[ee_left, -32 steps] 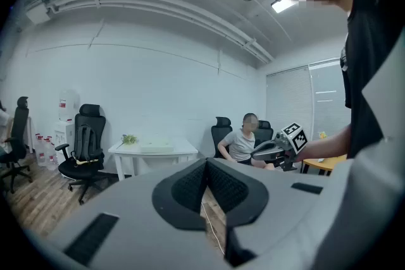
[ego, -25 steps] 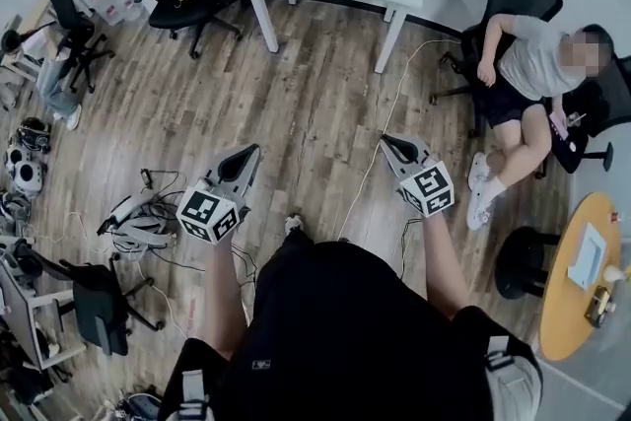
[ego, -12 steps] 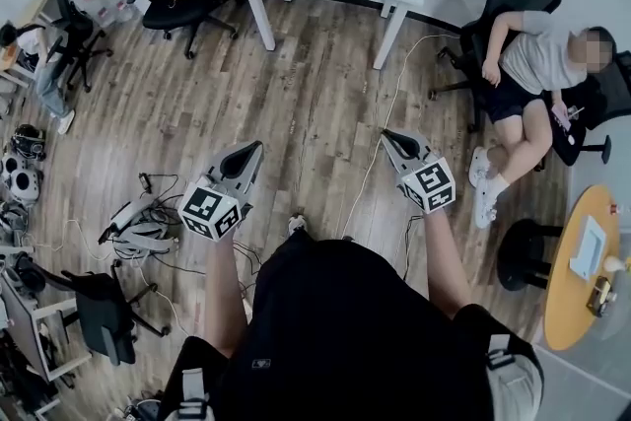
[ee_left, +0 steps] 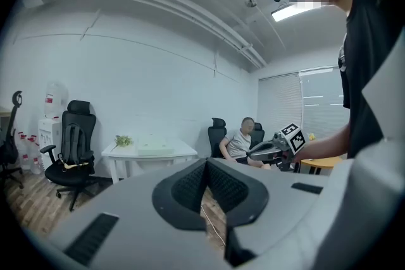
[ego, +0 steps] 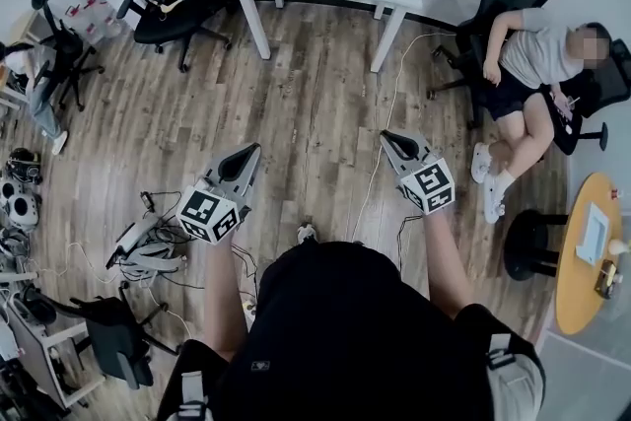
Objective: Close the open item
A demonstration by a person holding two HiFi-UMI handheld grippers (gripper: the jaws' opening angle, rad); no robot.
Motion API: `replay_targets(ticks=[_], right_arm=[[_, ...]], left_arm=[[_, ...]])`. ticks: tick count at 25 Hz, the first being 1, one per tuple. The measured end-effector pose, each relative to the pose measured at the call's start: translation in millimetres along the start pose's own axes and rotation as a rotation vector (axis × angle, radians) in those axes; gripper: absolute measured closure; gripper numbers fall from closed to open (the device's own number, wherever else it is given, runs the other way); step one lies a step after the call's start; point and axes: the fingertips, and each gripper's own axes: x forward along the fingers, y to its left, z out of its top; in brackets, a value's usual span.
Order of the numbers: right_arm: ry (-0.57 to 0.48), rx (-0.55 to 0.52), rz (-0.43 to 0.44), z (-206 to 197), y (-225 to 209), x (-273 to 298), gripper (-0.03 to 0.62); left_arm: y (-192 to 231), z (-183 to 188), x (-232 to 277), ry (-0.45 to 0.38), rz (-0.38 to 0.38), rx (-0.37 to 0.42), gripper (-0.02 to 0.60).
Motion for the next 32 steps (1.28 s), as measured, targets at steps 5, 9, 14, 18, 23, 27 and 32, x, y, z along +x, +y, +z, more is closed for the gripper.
replay_targets(ticks=[5, 9, 14, 18, 23, 27, 32], right_arm=[[0.01, 0.006, -0.029, 6, 7, 18, 0.586], [0.019, 0.017, -0.042, 9, 17, 28, 0.586], [0.044, -0.001, -0.031, 7, 21, 44, 0.586], [0.052, -0.01, -0.035, 8, 12, 51, 0.586], [0.047, -0.009, -0.03, 8, -4, 60, 0.586], [0.044, -0.004, -0.02, 8, -27, 70, 0.586], [0.025, 0.003, -0.017, 11, -59, 78, 0.586]], left_arm=[[22, 2, 1, 0.01, -0.039, 0.008, 0.575], [35, 1, -6, 0.024, -0.06, 0.007, 0.575], [53, -2, -8, 0.021, -0.051, -0.004, 0.575], [58, -7, -1, 0.03, -0.054, -0.018, 0.575], [64, -7, 11, 0.035, -0.044, -0.025, 0.575], [71, 3, 31, 0.031, -0.027, -0.022, 0.575], [74, 17, 54, 0.029, -0.009, -0.006, 0.575]])
